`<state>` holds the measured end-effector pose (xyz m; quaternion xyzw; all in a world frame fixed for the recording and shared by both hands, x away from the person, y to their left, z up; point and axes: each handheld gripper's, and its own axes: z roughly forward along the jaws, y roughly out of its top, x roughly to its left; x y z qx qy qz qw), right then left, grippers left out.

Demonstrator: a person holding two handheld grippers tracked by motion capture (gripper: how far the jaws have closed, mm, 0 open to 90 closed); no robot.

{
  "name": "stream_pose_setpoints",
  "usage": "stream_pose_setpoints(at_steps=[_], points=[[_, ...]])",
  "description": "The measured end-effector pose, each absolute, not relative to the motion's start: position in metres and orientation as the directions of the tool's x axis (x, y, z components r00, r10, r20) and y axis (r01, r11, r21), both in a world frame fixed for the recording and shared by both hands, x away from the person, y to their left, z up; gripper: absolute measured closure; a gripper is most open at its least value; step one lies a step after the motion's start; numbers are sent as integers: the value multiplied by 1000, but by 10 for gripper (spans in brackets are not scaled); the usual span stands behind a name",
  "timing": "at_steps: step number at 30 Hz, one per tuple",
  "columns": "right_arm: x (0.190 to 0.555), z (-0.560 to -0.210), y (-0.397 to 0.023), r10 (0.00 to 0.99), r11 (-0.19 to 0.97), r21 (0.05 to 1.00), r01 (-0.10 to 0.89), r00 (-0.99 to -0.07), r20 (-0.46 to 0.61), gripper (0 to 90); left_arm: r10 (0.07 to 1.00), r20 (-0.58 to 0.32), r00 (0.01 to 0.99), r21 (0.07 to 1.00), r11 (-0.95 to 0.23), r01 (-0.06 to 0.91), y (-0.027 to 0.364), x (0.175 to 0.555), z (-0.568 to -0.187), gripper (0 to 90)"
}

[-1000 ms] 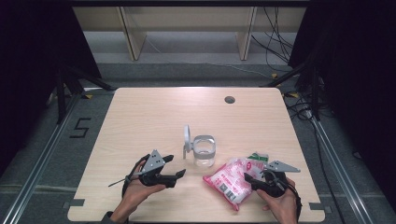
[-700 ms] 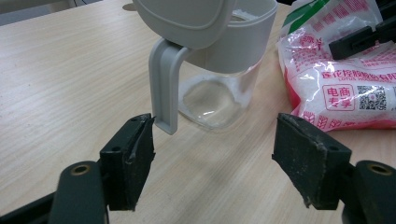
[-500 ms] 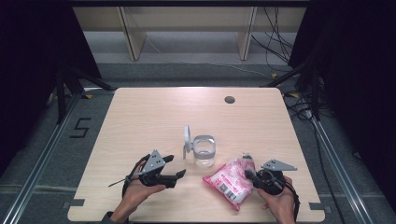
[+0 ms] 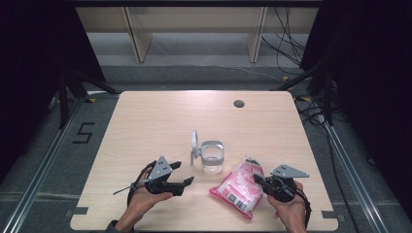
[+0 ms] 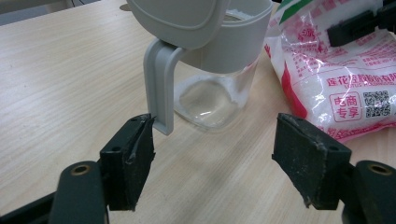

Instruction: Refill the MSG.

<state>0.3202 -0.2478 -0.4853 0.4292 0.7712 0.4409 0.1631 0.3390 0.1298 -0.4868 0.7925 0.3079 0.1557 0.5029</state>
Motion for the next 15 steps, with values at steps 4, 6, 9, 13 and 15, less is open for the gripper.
stream_pose_setpoints(at_steps=[4, 6, 9, 13, 15], points=[[317, -479, -246, 799, 246, 836, 490, -591, 111, 900, 634, -57, 771, 889, -319, 329, 126, 337, -488, 287], [316, -476, -246, 796, 222, 853, 473, -593, 122, 900, 633, -60, 772, 890, -317, 329, 125, 336, -489, 287], [314, -468, -246, 785, 211, 873, 439, -608, 115, 900, 623, -48, 780, 888, -331, 319, 123, 335, -489, 287], [310, -456, -241, 778, 220, 888, 403, -622, 90, 900, 605, -55, 794, 891, -328, 312, 117, 332, -490, 285], [309, -452, -240, 774, 219, 887, 407, -626, 96, 900, 604, -48, 796, 888, -339, 311, 115, 331, -491, 285]])
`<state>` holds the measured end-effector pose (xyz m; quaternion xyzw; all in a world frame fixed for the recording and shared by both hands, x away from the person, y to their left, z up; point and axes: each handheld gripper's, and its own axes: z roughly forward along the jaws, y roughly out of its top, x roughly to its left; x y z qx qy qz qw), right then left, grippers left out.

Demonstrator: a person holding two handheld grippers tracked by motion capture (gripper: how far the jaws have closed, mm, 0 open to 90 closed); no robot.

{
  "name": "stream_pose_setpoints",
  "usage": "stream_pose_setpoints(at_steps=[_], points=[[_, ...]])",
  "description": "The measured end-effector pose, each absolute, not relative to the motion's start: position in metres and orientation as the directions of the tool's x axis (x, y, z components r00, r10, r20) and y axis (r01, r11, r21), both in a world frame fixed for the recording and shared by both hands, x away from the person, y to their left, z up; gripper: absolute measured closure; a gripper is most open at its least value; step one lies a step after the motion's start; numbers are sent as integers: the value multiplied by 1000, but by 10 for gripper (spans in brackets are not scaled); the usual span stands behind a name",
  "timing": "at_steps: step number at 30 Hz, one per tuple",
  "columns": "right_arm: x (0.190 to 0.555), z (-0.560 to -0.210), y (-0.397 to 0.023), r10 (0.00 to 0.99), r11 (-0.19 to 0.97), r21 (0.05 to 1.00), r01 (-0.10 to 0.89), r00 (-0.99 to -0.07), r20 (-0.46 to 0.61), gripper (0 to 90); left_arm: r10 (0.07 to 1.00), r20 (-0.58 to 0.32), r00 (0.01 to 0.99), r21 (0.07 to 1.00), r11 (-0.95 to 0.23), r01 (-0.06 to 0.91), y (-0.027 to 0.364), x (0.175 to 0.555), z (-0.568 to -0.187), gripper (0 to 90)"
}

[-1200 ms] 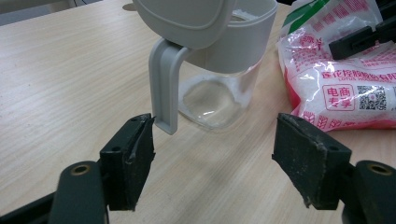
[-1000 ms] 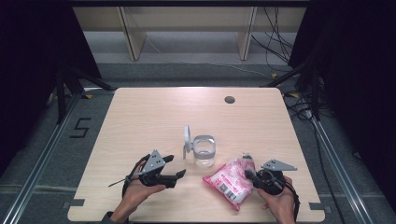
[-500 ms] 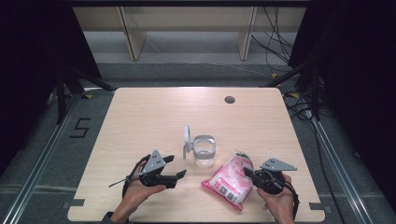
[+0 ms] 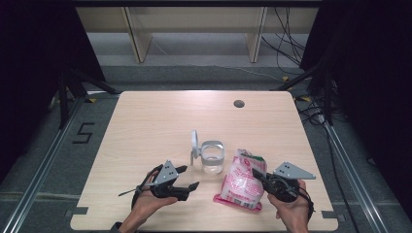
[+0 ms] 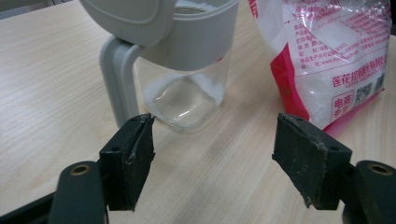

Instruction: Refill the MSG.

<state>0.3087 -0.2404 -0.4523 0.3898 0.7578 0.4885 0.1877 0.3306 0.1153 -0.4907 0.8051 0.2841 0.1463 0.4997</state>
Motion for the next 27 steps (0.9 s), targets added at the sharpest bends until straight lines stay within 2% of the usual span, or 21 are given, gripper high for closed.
stream_pose_setpoints(at_steps=[3, 5, 6, 11, 24, 27], points=[[308, -448, -239, 771, 220, 897, 384, -632, 82, 900, 584, 0, 812, 883, -380, 274, 117, 333, -489, 285], [306, -443, -235, 767, 230, 891, 391, -637, 81, 900, 607, -49, 793, 891, -332, 310, 115, 331, -490, 285], [308, -442, -235, 761, 248, 901, 355, -647, 45, 900, 606, -50, 794, 891, -333, 310, 115, 331, -490, 285], [308, -433, -228, 751, 242, 895, 374, -657, 71, 900, 592, -48, 805, 892, -337, 301, 110, 330, -488, 285], [322, -410, -222, 741, 294, 912, 288, -671, -27, 900, 532, -39, 846, 886, -372, 275, 76, 323, -492, 286], [322, -405, -223, 744, 308, 905, 294, -667, -36, 900, 528, -37, 849, 885, -377, 273, 66, 324, -493, 287]])
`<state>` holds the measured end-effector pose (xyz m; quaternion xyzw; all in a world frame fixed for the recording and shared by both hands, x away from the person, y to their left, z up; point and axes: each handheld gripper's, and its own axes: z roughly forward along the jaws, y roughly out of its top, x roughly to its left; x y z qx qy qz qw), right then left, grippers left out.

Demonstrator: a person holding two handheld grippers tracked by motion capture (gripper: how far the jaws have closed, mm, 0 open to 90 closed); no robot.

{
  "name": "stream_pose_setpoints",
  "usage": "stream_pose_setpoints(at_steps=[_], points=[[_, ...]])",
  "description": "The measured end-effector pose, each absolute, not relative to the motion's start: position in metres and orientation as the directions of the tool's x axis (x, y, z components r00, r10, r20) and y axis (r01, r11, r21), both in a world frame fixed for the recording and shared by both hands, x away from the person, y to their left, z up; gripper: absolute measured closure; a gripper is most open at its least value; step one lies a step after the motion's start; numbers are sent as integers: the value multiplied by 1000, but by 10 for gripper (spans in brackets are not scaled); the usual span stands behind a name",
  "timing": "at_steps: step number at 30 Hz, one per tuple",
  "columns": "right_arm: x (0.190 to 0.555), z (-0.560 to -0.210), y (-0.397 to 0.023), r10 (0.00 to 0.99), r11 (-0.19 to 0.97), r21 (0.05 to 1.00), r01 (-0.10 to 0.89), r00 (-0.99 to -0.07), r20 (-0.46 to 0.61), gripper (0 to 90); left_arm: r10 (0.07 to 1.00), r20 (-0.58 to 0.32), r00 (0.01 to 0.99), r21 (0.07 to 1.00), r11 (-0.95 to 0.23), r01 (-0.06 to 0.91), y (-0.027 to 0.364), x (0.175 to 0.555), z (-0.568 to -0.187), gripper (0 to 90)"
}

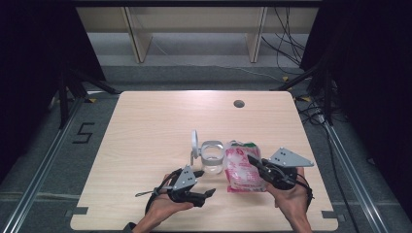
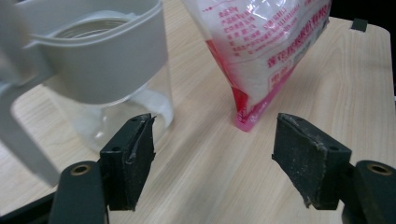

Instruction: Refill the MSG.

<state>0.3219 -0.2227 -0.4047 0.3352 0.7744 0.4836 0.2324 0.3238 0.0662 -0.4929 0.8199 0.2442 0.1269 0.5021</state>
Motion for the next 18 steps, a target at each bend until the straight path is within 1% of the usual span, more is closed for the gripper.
stream_pose_setpoints(at_steps=[1, 3, 4, 5, 7, 8, 11, 12, 14, 15, 17, 18], points=[[323, -404, -223, 747, 307, 914, 266, -663, -58, 900, 523, -32, 852, 882, -385, 270, 63, 325, -493, 288], [321, -401, -223, 766, 282, 912, 297, -643, -28, 900, 518, -39, 855, 884, -381, 271, 55, 326, -495, 292], [322, -400, -224, 767, 284, 915, 286, -641, -38, 900, 519, -31, 854, 882, -388, 267, 51, 327, -496, 294], [322, -399, -224, 769, 280, 912, 301, -639, -25, 900, 518, -44, 854, 886, -375, 273, 46, 327, -497, 294], [323, -399, -225, 768, 288, 913, 290, -639, -39, 900, 510, -44, 859, 888, -375, 268, 37, 328, -499, 294], [325, -399, -225, 774, 277, 919, 282, -632, -40, 900, 510, -27, 860, 881, -394, 261, 33, 328, -499, 294], [324, -395, -226, 778, 278, 912, 302, -628, -29, 900, 501, -40, 865, 887, -381, 261, 20, 327, -501, 294], [324, -393, -227, 774, 290, 911, 294, -632, -42, 900, 505, -18, 863, 881, -400, 252, 17, 327, -501, 293], [322, -389, -225, 777, 288, 910, 297, -628, -41, 900, 520, -31, 854, 886, -381, 264, 9, 327, -503, 293], [324, -387, -226, 773, 294, 918, 265, -631, -66, 900, 520, -23, 854, 885, -387, 259, 6, 327, -504, 292], [322, -381, -225, 772, 285, 918, 277, -634, -48, 900, 525, -25, 851, 886, -382, 261, 0, 328, -505, 292], [322, -377, -226, 766, 292, 917, 273, -641, -53, 900, 531, -42, 846, 892, -362, 271, -3, 328, -506, 293]])
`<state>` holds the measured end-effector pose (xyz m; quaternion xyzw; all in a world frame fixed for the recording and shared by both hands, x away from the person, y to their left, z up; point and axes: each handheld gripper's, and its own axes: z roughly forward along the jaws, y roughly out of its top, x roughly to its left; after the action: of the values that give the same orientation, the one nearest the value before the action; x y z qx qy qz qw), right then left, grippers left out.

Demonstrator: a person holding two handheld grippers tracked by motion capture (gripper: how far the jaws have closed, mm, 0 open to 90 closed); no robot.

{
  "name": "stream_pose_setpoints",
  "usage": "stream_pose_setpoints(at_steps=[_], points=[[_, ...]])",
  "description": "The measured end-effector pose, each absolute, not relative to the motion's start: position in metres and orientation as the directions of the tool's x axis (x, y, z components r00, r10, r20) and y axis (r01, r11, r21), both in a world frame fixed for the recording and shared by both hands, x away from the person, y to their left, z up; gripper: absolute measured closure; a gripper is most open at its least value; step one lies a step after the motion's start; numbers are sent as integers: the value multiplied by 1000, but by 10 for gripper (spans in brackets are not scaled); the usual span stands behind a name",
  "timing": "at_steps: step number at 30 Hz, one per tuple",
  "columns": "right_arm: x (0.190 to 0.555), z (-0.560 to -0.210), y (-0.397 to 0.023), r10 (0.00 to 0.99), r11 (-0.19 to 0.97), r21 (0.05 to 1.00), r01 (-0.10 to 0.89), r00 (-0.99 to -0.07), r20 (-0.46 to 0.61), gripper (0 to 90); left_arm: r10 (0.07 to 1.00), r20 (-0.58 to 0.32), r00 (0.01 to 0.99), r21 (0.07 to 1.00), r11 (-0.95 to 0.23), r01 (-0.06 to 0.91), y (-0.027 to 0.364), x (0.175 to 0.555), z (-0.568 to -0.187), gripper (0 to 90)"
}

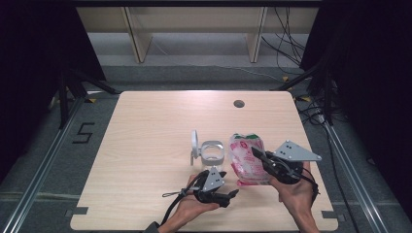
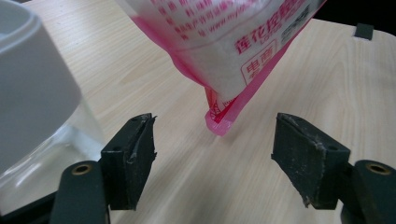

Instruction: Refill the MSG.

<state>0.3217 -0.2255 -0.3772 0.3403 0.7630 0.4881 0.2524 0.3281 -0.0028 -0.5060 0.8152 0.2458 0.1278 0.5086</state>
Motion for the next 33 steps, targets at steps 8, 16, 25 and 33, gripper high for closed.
stream_pose_setpoints(at_steps=[8, 16, 25, 33], points=[[323, -363, -221, 746, 306, 930, 204, -658, -101, 900, 533, -16, 846, 897, -367, 248, -21, 328, -507, 290], [323, -362, -214, 744, 299, 927, 228, -664, -77, 900, 535, 1, 845, 908, -354, 223, -32, 330, -510, 434], [329, -360, -214, 742, 299, 927, 225, -665, -78, 900, 600, 72, 797, 923, -342, 174, -35, 329, -513, 678], [337, -356, -216, 754, 281, 929, 242, -654, -58, 900, 606, 50, 794, 932, -314, 181, -43, 325, -511, 699]])
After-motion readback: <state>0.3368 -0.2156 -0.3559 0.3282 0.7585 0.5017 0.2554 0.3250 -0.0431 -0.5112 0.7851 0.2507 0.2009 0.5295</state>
